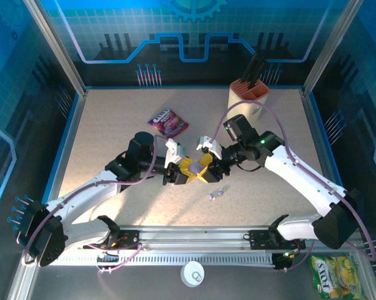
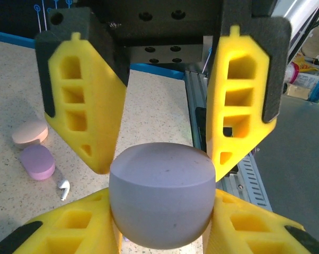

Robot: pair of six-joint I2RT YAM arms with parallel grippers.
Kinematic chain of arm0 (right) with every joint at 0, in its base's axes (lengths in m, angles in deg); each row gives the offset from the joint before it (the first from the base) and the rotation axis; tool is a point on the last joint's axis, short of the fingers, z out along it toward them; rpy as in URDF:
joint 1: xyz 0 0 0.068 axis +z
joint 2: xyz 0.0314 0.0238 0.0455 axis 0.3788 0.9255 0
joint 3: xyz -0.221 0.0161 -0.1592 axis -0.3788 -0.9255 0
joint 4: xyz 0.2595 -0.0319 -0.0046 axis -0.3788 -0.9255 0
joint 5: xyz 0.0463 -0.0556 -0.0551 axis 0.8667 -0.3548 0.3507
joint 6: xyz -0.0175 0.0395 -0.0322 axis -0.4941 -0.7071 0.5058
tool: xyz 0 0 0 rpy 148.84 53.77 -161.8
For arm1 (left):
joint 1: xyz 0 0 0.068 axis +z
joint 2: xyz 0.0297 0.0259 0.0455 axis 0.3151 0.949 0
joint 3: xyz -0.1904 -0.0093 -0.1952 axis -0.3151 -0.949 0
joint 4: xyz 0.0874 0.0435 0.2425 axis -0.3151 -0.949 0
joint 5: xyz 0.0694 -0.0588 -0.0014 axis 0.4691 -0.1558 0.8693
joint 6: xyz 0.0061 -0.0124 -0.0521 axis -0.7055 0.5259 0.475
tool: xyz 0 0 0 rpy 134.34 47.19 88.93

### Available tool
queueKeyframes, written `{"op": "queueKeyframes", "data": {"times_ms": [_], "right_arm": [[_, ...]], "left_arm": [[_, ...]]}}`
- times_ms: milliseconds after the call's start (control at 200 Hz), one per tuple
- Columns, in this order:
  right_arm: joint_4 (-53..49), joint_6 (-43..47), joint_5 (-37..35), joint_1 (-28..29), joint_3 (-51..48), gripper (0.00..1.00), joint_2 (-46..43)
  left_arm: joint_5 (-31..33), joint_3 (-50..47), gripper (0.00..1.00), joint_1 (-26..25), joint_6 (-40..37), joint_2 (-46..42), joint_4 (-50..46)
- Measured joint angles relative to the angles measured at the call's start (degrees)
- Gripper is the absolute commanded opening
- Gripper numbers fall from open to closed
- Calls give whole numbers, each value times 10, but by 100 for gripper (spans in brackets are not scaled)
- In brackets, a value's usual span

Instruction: Insert wireless bluetooth earbuds into charging case

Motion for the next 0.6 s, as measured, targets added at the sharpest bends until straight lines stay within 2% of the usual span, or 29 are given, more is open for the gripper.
{"op": "queueKeyframes", "data": {"times_ms": [120,335,600], "right_arm": [[11,-17,-4,-9,-3,67,-8],[22,-47,-18,-21,-9,68,-15],[57,-89,-40,-64,-19,69,-38]], "left_arm": [[2,-2,36,0,-5,0,4],[16,-5,36,1,-9,0,7],[19,-18,37,1,-8,0,14]]}}
